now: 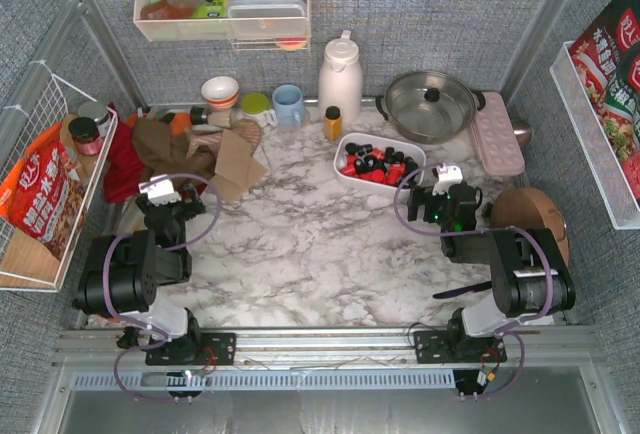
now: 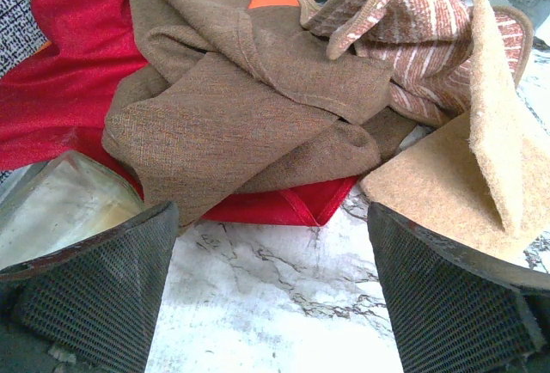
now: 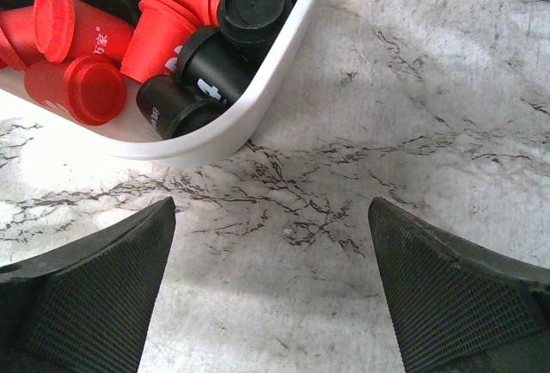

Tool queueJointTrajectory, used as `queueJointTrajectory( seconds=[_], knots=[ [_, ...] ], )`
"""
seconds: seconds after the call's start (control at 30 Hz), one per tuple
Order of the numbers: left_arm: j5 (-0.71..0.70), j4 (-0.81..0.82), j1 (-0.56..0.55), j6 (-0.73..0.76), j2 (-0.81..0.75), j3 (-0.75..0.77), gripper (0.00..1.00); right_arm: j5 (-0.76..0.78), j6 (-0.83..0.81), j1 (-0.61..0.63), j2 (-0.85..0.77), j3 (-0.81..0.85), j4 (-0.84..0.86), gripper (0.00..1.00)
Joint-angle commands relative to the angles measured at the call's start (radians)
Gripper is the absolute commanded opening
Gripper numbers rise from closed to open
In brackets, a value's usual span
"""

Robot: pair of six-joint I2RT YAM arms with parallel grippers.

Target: Mix the coffee capsules in the storage basket

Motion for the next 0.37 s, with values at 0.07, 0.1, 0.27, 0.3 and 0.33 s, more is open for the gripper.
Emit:
queueJointTrajectory(
  seconds=[0.07, 0.1, 0.27, 0.3, 0.33],
  knots=[
    [0.011, 0.02, 0.001, 0.004, 0.003, 0.004, 0.99, 0.0, 0.001, 0.0, 0.001, 0.009, 0.013, 0.99],
    [0.011, 0.021, 0.001, 0.004, 0.003, 0.004, 0.99, 0.001, 0.001, 0.0, 0.001, 0.01, 0.013, 0.99],
    [0.011, 0.021, 0.002, 0.003, 0.003, 0.005, 0.99, 0.001, 0.001, 0.001, 0.001, 0.011, 0.011, 0.99],
    [0.011, 0.02, 0.001, 0.004, 0.003, 0.005, 0.99, 0.001, 0.001, 0.0, 0.002, 0.011, 0.011, 0.99],
    [0.012, 0.021, 0.001, 0.004, 0.003, 0.004, 0.99, 0.001, 0.001, 0.0, 0.0, 0.01, 0.015, 0.99]
  ],
)
